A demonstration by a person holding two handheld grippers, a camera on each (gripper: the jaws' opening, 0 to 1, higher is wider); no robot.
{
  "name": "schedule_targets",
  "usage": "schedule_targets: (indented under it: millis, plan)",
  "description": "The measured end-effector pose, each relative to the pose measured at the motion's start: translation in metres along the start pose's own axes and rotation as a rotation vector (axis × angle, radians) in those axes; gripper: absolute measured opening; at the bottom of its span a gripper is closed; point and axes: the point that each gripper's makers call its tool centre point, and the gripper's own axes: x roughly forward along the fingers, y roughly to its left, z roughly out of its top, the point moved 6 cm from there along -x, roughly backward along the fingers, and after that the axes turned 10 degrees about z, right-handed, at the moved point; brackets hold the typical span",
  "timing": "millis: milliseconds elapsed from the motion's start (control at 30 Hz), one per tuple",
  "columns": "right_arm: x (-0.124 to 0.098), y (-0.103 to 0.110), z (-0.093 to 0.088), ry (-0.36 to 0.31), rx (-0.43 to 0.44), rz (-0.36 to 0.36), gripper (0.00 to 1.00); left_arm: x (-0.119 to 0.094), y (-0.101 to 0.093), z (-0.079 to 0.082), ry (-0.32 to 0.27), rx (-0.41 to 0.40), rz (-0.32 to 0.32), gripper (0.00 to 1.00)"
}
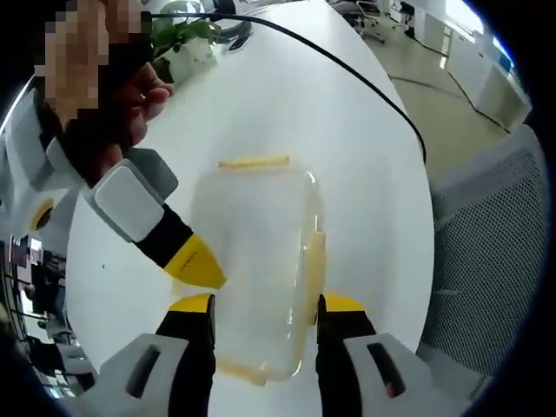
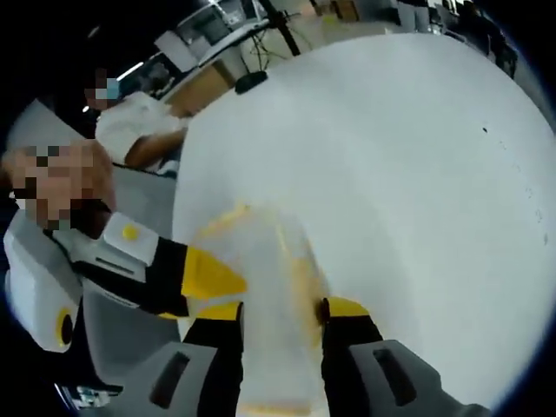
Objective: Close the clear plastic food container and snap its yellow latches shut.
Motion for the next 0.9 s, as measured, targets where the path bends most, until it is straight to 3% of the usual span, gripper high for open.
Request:
schedule_targets:
  millis: [33, 233, 900]
  plan:
    - [0.0003, 0.0003, -0.0006, 0.007, 0.010, 0.005, 0.32, -0.0003, 0.0021, -0.0029, 0.020, 0.030, 0.017, 0.43]
    - [0.0027, -0.0017, 0.0005, 0.048, 0.051, 0.028, 0.30, -0.0018, 0.0017, -0.0031, -0.011, 0.027, 0.001, 0.43]
    - [0.0009, 0.0001, -0.0029, -0.003, 0.033, 0.014, 0.33, -0.0005, -0.0009, -0.0006, 0.001, 0.055, 0.013, 0.45]
